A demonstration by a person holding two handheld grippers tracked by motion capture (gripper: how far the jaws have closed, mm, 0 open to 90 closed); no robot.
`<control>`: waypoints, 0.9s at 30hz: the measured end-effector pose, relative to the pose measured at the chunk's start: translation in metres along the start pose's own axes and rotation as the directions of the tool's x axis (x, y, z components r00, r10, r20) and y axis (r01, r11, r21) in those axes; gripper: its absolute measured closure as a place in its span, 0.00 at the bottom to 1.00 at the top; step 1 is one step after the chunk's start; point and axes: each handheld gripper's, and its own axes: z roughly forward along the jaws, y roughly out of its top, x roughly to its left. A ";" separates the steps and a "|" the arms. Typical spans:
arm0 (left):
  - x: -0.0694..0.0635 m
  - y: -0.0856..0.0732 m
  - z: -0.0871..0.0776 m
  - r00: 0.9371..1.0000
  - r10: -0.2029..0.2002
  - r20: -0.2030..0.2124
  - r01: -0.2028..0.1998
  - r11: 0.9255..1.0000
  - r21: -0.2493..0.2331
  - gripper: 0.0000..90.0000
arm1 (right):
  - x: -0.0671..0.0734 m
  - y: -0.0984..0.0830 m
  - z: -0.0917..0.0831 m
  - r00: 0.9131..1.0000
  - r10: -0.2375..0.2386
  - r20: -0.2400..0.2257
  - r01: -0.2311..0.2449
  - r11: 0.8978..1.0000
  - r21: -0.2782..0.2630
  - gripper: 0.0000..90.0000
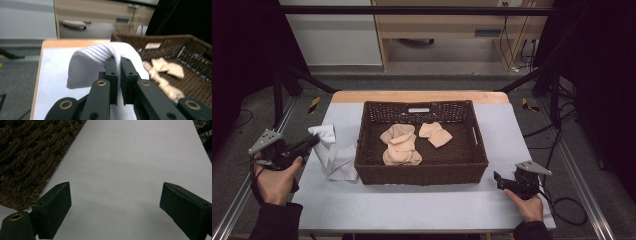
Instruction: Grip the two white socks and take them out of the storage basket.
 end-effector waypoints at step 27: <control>0.008 -0.067 0.049 0.998 0.058 -0.037 -0.046 0.963 0.266 0.90 | 0.000 0.000 0.000 1.000 -0.006 -0.003 0.006 1.000 0.006 0.12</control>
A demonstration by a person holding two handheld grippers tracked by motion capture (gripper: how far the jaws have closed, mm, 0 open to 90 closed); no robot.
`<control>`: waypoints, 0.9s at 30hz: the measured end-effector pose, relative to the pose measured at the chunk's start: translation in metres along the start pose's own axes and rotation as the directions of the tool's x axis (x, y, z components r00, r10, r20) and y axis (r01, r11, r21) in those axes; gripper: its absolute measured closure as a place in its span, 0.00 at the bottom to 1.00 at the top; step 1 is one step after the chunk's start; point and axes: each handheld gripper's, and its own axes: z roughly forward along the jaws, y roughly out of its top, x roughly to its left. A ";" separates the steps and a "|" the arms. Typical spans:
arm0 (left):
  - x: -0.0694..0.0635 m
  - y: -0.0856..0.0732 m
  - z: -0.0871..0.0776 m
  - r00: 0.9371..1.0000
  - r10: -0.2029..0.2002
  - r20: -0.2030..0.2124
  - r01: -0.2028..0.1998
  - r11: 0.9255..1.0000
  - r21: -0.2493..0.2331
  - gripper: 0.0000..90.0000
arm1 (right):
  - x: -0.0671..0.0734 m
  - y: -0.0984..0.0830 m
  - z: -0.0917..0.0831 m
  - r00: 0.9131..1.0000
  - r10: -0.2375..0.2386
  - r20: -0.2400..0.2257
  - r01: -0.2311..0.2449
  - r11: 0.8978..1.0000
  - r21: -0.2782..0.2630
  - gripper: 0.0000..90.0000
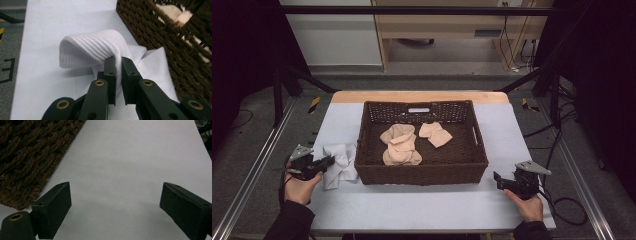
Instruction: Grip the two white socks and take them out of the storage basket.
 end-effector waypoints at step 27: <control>0.016 -0.047 -0.048 0.996 -0.030 -0.080 0.026 0.999 -0.042 0.26 | -0.001 -0.002 -0.006 1.000 0.005 -0.002 -0.005 1.000 -0.015 0.11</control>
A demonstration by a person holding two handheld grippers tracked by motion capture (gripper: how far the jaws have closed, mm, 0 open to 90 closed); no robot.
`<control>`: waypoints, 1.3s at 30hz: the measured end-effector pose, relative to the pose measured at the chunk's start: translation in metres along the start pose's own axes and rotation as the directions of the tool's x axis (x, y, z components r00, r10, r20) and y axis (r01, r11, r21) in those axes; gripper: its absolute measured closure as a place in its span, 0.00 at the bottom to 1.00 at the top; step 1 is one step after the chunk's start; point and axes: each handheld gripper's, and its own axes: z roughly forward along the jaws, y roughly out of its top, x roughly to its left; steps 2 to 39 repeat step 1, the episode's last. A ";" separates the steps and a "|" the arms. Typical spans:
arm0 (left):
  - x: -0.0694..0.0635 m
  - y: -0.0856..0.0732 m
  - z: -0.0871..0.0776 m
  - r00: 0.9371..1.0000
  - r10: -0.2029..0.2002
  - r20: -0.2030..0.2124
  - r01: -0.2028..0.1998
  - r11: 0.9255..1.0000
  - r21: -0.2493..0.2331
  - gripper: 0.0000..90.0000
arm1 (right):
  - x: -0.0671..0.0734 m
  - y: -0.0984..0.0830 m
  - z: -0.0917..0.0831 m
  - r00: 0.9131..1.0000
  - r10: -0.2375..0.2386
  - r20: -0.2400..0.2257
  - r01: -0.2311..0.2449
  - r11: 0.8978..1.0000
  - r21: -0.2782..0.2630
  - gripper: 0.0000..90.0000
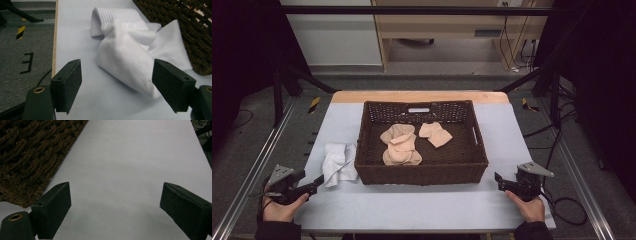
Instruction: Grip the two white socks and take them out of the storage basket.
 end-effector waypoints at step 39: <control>0.000 0.000 0.000 1.000 0.000 0.001 0.000 1.000 -0.001 0.26 | 0.000 0.000 -0.001 1.000 0.003 -0.001 -0.003 1.000 0.001 0.11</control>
